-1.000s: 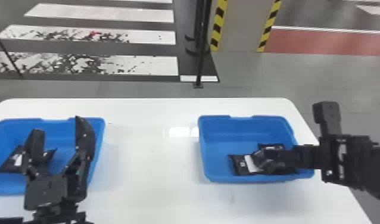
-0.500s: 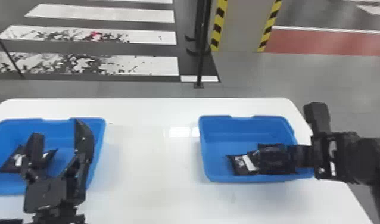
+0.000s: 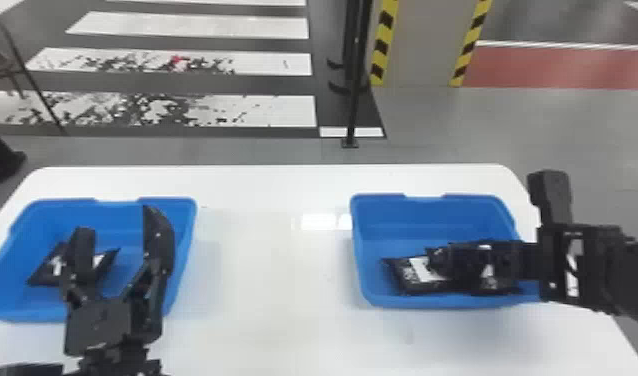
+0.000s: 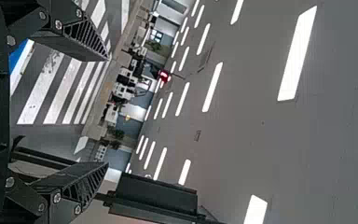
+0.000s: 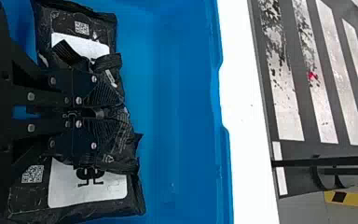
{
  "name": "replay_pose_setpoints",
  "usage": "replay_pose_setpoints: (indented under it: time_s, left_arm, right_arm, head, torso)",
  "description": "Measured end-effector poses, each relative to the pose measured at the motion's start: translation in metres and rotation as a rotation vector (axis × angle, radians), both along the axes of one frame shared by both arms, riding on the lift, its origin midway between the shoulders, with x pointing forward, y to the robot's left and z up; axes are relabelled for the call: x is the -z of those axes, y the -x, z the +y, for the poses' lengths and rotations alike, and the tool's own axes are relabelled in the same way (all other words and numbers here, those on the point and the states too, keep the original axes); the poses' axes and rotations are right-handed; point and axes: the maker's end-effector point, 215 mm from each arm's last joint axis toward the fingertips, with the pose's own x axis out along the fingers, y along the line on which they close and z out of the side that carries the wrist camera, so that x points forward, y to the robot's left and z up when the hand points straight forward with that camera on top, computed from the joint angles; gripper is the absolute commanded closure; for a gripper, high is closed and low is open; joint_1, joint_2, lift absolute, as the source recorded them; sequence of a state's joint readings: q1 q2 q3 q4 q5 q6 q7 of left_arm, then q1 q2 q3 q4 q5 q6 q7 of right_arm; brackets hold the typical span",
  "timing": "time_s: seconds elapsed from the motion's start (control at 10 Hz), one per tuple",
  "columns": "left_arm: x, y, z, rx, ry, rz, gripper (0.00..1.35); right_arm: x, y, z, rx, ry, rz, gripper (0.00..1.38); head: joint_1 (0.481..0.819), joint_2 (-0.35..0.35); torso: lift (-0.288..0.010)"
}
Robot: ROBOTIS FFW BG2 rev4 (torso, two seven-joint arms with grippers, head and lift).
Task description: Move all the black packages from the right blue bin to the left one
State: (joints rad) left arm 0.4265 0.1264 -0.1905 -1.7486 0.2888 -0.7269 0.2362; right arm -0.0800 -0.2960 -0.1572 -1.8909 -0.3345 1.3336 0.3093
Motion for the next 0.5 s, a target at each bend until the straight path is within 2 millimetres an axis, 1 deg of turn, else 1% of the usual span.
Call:
replay_pose_setpoints:
  time_s: [0.1,0.2,0.5]
  left_arm:
    - [-0.001,0.001,0.001,-0.002,0.001,-0.002,0.27]
    - [-0.003,0.002,0.001,-0.004,0.003,-0.01,0.27]
    - [-0.009,0.003,-0.004,0.004,0.013,-0.033,0.27]
  right_arm:
    - [-0.003,-0.002,0.005,-0.003,-0.03,-0.021,1.21]
    - [-0.01,-0.007,0.01,-0.007,-0.065,-0.058,1.21]
    - [-0.044,-0.028,0.028,-0.029,-0.166,-0.195,1.21]
  head:
    - [0.695,-0.041]
    - [0.695,-0.033]
    - [0.695,-0.014]
  torso:
    - [-0.154]
    - [-0.154]
    - [-0.154]
